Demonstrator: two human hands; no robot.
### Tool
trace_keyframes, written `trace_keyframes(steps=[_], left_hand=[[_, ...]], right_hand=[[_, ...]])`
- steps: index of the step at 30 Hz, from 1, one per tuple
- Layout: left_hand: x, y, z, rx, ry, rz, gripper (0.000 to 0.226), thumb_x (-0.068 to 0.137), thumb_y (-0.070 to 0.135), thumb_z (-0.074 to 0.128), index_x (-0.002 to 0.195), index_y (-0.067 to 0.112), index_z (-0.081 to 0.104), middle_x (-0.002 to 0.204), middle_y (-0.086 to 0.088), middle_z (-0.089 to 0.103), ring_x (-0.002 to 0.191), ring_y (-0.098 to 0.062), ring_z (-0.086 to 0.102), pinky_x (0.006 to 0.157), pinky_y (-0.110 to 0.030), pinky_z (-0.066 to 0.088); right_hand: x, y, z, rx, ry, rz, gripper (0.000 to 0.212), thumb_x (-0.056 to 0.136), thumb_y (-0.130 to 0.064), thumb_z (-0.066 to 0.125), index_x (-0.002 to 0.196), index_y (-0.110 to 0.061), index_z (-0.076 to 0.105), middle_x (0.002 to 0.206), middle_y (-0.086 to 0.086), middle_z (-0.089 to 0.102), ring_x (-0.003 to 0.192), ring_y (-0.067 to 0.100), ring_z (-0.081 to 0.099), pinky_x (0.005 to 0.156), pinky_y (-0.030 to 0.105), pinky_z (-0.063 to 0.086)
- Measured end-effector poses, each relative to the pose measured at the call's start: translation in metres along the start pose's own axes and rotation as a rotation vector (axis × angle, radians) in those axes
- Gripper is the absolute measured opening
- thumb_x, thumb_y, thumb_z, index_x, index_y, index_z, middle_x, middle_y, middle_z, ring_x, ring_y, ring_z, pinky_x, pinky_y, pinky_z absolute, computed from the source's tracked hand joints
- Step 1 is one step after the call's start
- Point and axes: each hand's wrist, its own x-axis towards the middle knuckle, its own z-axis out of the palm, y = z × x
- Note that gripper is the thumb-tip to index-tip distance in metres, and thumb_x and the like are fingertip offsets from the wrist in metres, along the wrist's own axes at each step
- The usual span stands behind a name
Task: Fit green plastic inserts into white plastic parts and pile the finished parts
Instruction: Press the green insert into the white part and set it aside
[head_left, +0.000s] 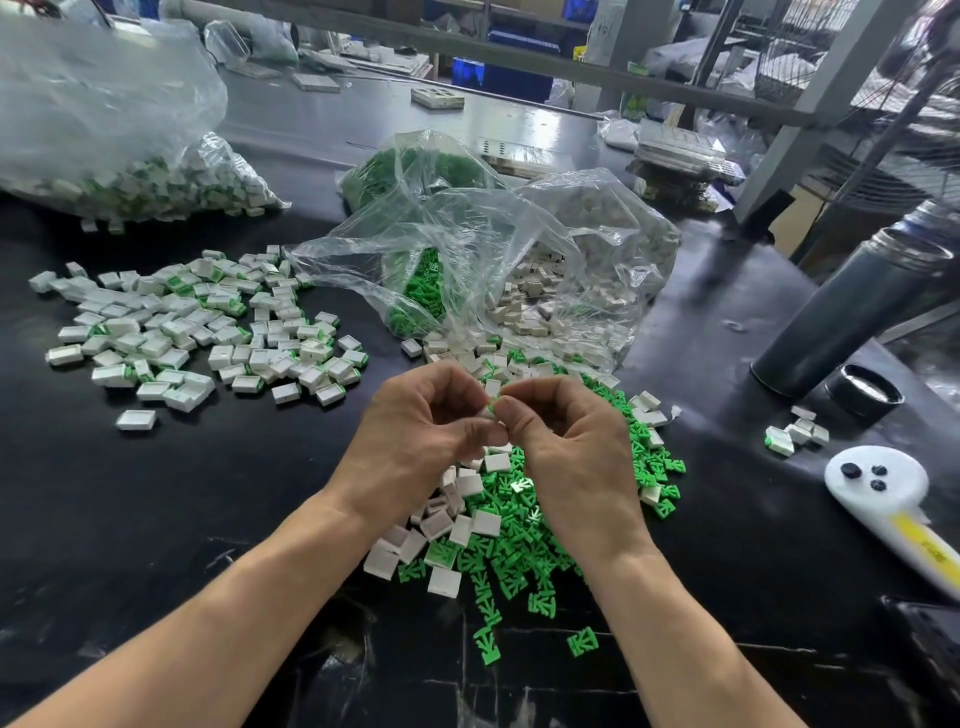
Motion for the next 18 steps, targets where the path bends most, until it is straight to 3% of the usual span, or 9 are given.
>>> trace_keyframes(steps=[4, 9, 13, 16, 18], left_hand=[[-0.001, 0.000, 0.000, 0.003, 0.006, -0.007, 0.035, 0.065, 0.031, 0.086, 0.087, 0.010, 0.070, 0.078, -0.014, 0.071, 0.065, -0.011, 0.066, 0.062, -0.021, 0.056], [0.000, -0.004, -0.001, 0.043, 0.034, 0.003, 0.031, 0.067, 0.032, 0.085, 0.087, 0.013, 0.070, 0.077, -0.008, 0.072, 0.065, -0.014, 0.065, 0.063, -0.025, 0.058], [0.000, -0.004, 0.000, 0.078, 0.032, -0.001, 0.022, 0.076, 0.025, 0.085, 0.091, 0.015, 0.073, 0.080, -0.005, 0.073, 0.071, -0.023, 0.069, 0.070, -0.037, 0.062], [-0.002, -0.002, 0.000, 0.154, 0.038, 0.035, 0.024, 0.077, 0.035, 0.079, 0.095, 0.019, 0.076, 0.080, -0.001, 0.073, 0.077, -0.029, 0.069, 0.073, -0.050, 0.061], [-0.002, -0.001, 0.000, 0.183, 0.034, 0.053, 0.031, 0.077, 0.040, 0.076, 0.101, 0.021, 0.077, 0.082, 0.002, 0.073, 0.077, -0.025, 0.069, 0.074, -0.050, 0.060]], right_hand=[[0.000, -0.001, -0.002, 0.002, -0.035, 0.039, 0.008, 0.091, -0.018, 0.078, 0.091, -0.025, 0.075, 0.081, -0.010, 0.075, 0.070, 0.000, 0.066, 0.062, 0.014, 0.049], [0.000, -0.001, -0.002, 0.068, -0.048, 0.134, 0.003, 0.093, -0.020, 0.076, 0.091, -0.021, 0.076, 0.075, -0.006, 0.074, 0.063, 0.003, 0.063, 0.056, 0.017, 0.048], [0.002, 0.000, -0.006, 0.080, -0.076, 0.186, 0.003, 0.094, -0.023, 0.075, 0.092, -0.020, 0.076, 0.075, -0.003, 0.073, 0.063, 0.006, 0.063, 0.054, 0.023, 0.049], [0.003, 0.001, -0.009, 0.089, -0.088, 0.197, 0.005, 0.094, -0.024, 0.075, 0.094, -0.019, 0.076, 0.080, -0.002, 0.075, 0.068, 0.007, 0.066, 0.054, 0.024, 0.051], [0.004, 0.002, -0.011, 0.074, -0.085, 0.172, 0.006, 0.095, -0.026, 0.075, 0.095, -0.020, 0.075, 0.080, -0.003, 0.075, 0.068, 0.007, 0.066, 0.056, 0.023, 0.051]])
